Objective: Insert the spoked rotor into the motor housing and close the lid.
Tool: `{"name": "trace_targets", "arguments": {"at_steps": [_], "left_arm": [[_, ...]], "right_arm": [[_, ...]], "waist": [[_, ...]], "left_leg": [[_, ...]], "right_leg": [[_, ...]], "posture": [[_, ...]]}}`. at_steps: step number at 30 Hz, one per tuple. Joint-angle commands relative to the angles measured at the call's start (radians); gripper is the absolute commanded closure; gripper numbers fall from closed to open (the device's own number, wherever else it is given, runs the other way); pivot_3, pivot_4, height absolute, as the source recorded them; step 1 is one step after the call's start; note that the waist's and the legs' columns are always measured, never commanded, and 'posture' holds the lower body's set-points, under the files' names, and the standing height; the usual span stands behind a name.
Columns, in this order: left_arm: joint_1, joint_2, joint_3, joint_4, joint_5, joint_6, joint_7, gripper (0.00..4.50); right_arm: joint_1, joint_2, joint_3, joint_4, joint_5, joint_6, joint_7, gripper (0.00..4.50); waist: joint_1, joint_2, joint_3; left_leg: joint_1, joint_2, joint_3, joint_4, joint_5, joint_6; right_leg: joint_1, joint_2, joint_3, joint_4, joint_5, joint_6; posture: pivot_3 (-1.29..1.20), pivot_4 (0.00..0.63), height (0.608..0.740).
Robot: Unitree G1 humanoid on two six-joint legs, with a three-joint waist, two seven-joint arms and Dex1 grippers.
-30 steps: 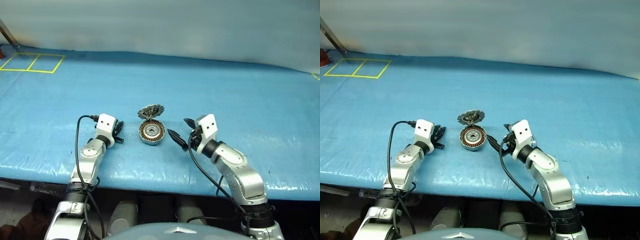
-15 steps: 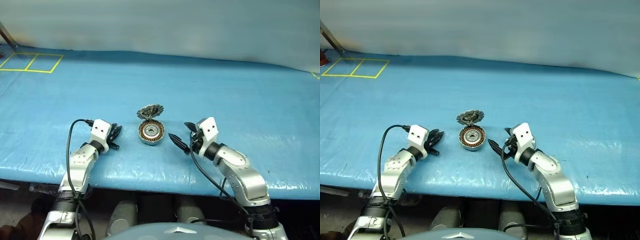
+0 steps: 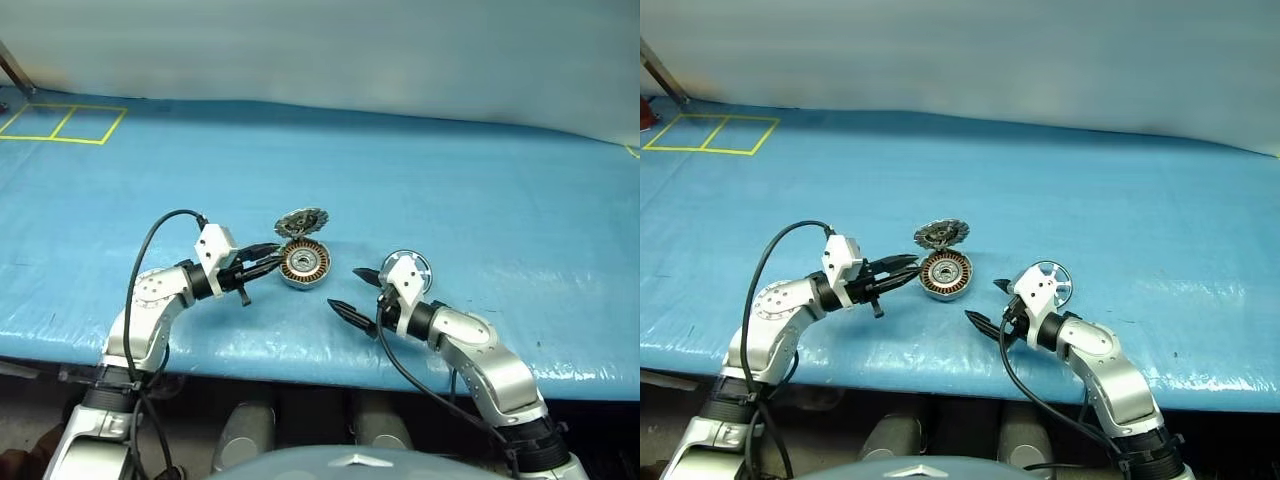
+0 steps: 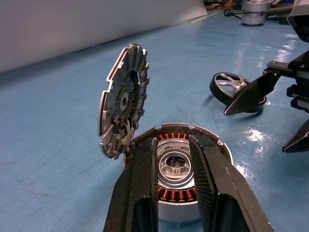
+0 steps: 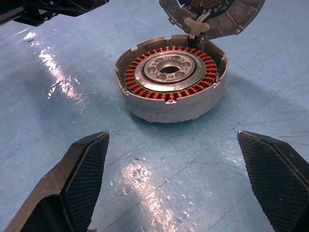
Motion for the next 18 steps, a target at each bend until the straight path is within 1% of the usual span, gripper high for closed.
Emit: {"name": "trace_targets", "arguments": {"at_steps": [1,3,8,12,18], "left_arm": [[-0.050,-0.004,-0.026,0.032,0.004,0.022,-0.031,3.82],[-0.076,-0.009,-0.045,0.067,0.021,0.025,-0.036,3.82],[-0.155,-0.035,-0.100,0.187,0.085,-0.034,-0.066,3.82],[-0.219,-0.059,-0.121,0.282,0.153,-0.097,-0.039,3.82],[-0.248,-0.088,-0.129,0.370,0.195,-0.162,-0.038,3.82]], "right_arm": [[-0.002,0.006,0.000,-0.012,-0.007,-0.031,-0.014,0.00],[0.002,0.008,0.000,-0.013,-0.008,-0.030,-0.021,0.00],[0.016,0.013,0.001,-0.032,-0.014,-0.038,-0.037,0.00],[0.029,0.018,-0.001,-0.043,-0.018,-0.043,-0.053,0.00],[0.042,0.022,-0.001,-0.050,-0.020,-0.054,-0.071,0.00]], "waist": [[0.001,0.000,0.000],[0.000,0.000,0.000],[0.002,-0.001,0.000],[0.003,-0.001,0.001],[0.002,-0.002,0.001]], "left_leg": [[0.000,0.000,0.000,0.000,0.000,0.000],[0.000,0.000,0.000,0.000,0.000,0.000],[0.000,0.000,0.000,0.000,0.000,0.000],[0.000,0.000,0.000,0.000,0.000,0.000],[0.000,0.000,0.000,0.000,0.000,0.000]], "right_leg": [[0.000,0.000,0.000,0.000,0.000,0.000],[0.000,0.000,0.000,0.000,0.000,0.000],[0.000,0.000,0.000,0.000,0.000,0.000],[0.000,0.000,0.000,0.000,0.000,0.000],[0.000,0.000,0.000,0.000,0.000,0.001]], "posture": [[0.00,0.150,0.740],[0.00,0.150,0.740],[0.00,0.150,0.740],[0.00,0.150,0.740],[0.00,0.150,0.740]]}}
